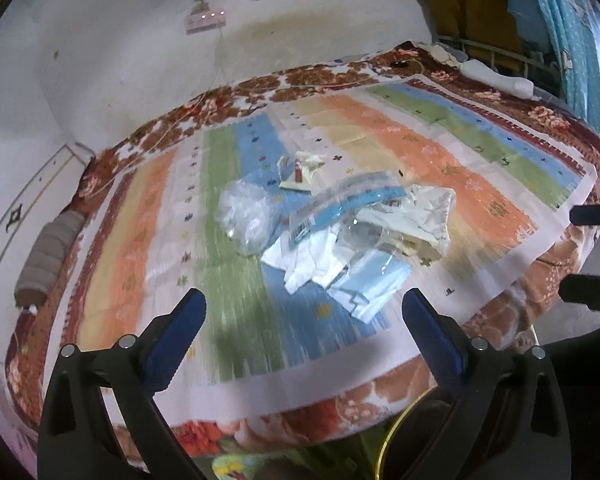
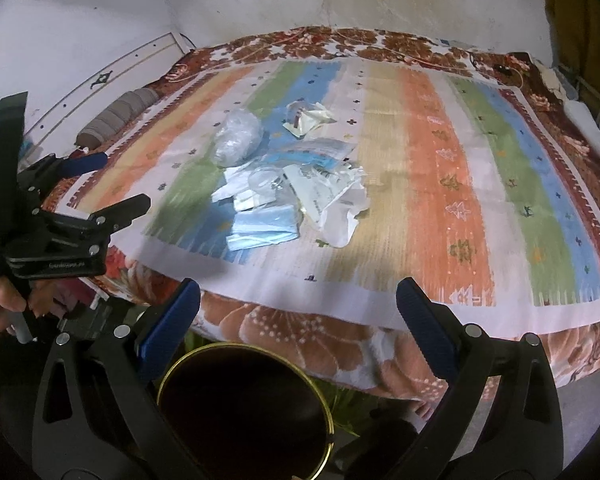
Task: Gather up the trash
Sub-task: 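Move both tools forward over the trash pile on the bed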
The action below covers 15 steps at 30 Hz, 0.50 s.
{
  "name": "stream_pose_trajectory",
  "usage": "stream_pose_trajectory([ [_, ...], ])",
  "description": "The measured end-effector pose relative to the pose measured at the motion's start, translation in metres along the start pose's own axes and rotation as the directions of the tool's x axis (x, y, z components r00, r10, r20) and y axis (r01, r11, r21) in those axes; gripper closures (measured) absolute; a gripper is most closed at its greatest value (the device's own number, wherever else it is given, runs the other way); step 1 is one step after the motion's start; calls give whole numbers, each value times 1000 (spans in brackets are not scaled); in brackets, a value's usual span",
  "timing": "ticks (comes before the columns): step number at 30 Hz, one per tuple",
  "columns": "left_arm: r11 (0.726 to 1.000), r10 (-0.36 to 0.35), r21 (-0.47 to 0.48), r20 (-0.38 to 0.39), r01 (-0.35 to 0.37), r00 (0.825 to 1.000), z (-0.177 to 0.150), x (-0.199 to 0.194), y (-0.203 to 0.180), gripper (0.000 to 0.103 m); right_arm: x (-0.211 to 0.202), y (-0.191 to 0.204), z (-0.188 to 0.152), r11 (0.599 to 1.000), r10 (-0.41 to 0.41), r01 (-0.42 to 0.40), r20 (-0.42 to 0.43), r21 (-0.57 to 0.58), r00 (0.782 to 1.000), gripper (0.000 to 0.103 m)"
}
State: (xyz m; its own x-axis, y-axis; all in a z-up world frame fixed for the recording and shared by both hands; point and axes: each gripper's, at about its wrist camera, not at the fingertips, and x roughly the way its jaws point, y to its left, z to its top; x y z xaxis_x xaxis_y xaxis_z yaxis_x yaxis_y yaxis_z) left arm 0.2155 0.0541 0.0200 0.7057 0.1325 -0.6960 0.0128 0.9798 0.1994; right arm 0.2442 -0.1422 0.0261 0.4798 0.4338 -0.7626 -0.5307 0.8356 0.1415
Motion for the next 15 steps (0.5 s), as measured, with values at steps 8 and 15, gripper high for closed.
stream_pose_trajectory([
  [8,999,-26,34,-16,26,1000,7,45,8,7,28,-12,19,999,-11,13,-46,29,999,13],
  [15,996,-13,86,-55,17,998,8,82,13,12,53,-25,32,997,5,1,-82,73,997,14],
])
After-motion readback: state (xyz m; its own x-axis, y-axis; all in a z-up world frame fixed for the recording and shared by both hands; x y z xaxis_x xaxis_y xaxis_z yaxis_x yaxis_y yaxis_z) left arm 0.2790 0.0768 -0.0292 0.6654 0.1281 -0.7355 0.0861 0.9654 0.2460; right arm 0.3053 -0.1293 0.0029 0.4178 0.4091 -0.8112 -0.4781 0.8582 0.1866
